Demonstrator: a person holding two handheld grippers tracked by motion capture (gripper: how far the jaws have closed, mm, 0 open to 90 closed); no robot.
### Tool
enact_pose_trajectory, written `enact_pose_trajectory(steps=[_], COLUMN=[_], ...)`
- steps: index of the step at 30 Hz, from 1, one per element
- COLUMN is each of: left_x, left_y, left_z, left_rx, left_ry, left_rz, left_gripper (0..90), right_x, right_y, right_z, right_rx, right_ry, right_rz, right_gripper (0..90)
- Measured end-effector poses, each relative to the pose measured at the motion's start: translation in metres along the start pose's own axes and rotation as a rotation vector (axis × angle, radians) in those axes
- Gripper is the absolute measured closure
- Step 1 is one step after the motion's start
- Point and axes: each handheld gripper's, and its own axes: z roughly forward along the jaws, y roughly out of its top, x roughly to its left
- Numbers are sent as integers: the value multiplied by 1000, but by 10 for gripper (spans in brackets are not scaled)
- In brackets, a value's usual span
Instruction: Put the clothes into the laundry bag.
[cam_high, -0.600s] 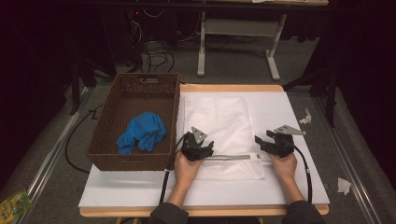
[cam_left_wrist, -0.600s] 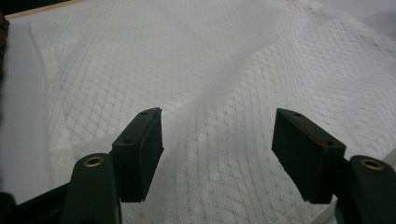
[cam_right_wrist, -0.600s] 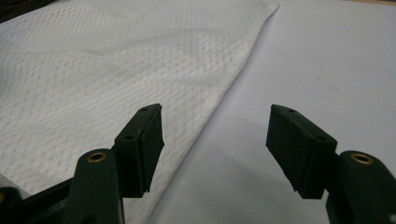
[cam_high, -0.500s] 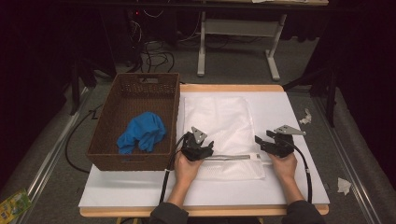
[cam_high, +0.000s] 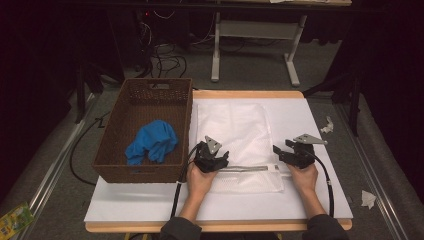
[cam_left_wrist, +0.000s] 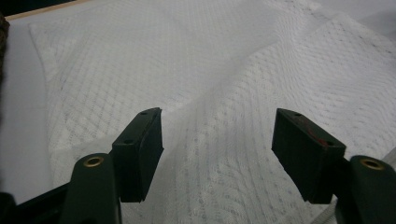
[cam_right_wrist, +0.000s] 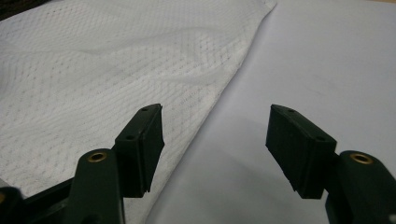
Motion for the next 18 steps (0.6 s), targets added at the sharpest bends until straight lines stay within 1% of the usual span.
enact_pose_trajectory(steps=[1, 2, 3, 4, 7, 11, 17, 18], left_x=[0, 0, 0, 0, 0, 0, 0, 0], left_y=[0, 0, 0, 0, 0, 0, 0, 0], left_z=[0, 0, 0, 0, 0, 0, 0, 0], left_rx=[0, 0, 0, -2, -3, -6, -5, -5], left_ry=[-2, -2, -2, -1, 0, 0, 3, 3], left_rz=[-3, -3, -2, -5, -5, -4, -6, -5], left_gripper=[339, 339, 339, 338, 339, 338, 348, 348], right_x=[1, 1, 2, 3, 3, 0, -1, -1], right_y=[1, 1, 1, 1, 1, 2, 2, 3], right_z=[1, 1, 2, 3, 3, 1, 0, 0], right_rx=[12, 12, 23, 29, 32, 17, 12, 8], right_ry=[-11, -11, -15, -20, -18, -2, 20, 48], right_rz=[-9, -9, -13, -27, -25, 4, -1, 16], right_gripper=[378, 378, 378, 378, 378, 382, 387, 394])
